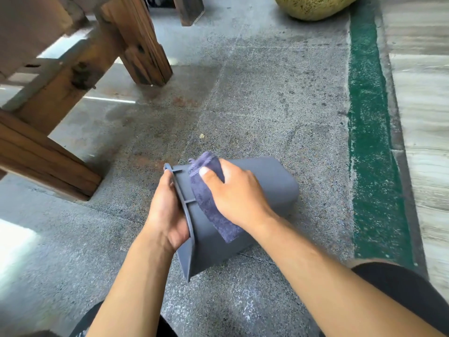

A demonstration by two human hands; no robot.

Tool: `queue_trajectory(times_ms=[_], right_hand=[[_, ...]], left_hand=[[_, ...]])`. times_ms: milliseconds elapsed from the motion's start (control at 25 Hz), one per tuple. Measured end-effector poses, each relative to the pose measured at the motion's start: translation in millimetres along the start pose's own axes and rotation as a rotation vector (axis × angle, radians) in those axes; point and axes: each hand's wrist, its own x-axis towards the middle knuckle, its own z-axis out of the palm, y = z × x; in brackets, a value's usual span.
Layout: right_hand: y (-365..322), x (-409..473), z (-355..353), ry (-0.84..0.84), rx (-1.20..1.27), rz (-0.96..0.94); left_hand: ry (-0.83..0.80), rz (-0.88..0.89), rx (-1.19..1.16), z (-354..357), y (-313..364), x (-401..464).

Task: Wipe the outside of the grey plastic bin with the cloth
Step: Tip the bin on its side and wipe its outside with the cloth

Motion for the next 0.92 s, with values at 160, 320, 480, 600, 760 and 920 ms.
queue_trajectory(times_ms=[160, 320, 480, 600, 760, 920], right_hand=[[-15, 6, 28, 0.082, -0.270, -0.027], [-12, 8, 47, 0.194, -0.343, -0.033], [4, 14, 47, 0.235, -0.363, 0.023], [24, 21, 38, 0.262, -0.381, 0.071], [47, 35, 26, 0.306, -0.375, 0.129], [72, 44, 9, 0.360, -0.376, 0.187]], left_hand=[[0.058, 0.027, -0.017, -4, -3, 4], [0.108, 0.011, 0.018, -11, -7, 4], [0.147, -0.022, 0.113, -14, -7, 1], [0.178, -0.011, 0.134, -16, -8, 1], [0.187, -0.022, 0.121, -20, -7, 1], [0.175, -0.053, 0.116, -24, -5, 1]])
